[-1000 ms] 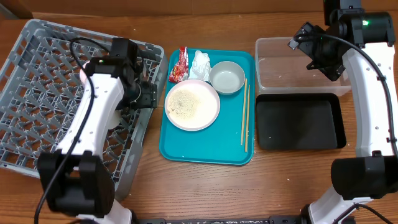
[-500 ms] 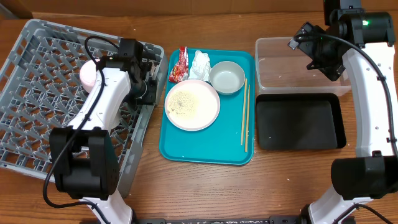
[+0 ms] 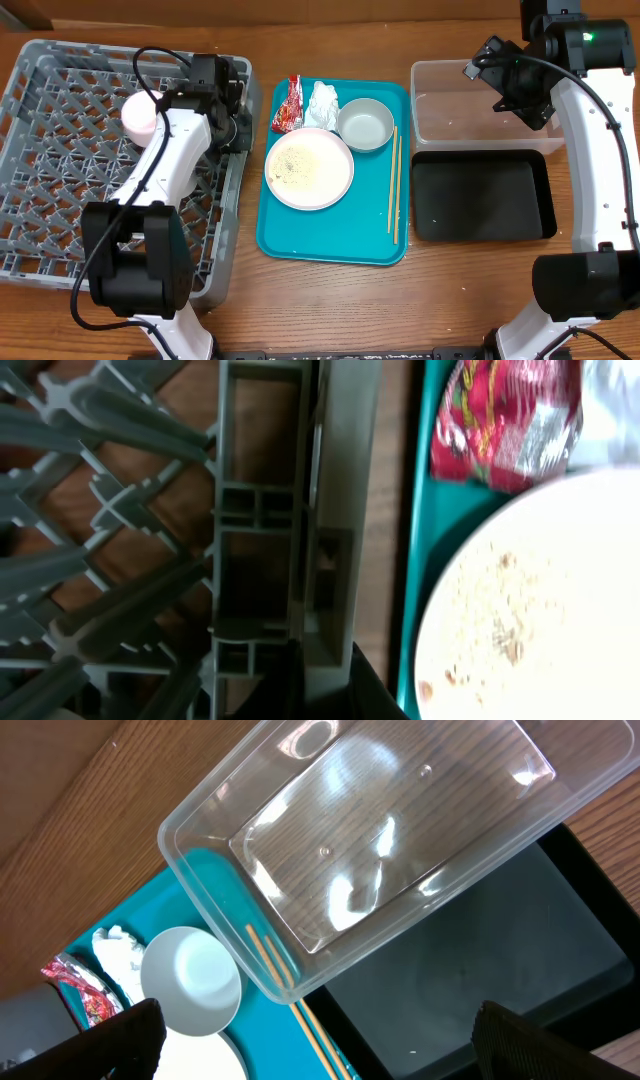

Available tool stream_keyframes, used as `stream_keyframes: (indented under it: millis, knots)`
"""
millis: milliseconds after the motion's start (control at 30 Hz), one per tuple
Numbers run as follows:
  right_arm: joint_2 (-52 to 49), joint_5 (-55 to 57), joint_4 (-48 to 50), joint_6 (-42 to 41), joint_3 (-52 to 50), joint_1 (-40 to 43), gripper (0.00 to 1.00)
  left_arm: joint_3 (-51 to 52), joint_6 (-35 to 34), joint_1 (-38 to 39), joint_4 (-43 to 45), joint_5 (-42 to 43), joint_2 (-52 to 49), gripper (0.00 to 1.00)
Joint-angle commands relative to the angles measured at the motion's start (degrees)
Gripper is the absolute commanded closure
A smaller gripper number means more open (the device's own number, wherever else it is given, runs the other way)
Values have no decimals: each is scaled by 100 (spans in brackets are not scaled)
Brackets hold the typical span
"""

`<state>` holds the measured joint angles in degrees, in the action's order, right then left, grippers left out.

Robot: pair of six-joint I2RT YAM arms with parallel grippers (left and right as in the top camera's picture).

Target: Sort waste into correct bins and load items into the dishwasher

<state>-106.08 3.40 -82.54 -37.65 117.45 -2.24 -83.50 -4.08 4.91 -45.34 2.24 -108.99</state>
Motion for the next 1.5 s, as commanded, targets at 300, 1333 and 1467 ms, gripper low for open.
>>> stream_keyframes:
  millis: [300,1333,1467]
  knots:
    - [31,59,13,20,105,11,0,20,-540,-15,955,-186,35,88]
    - [31,59,13,20,105,11,0,-3661,-793,103,-2417,2192,28,35]
    - [31,59,13,20,105,11,0,-3689,-905,374,-2164,1547,28,32]
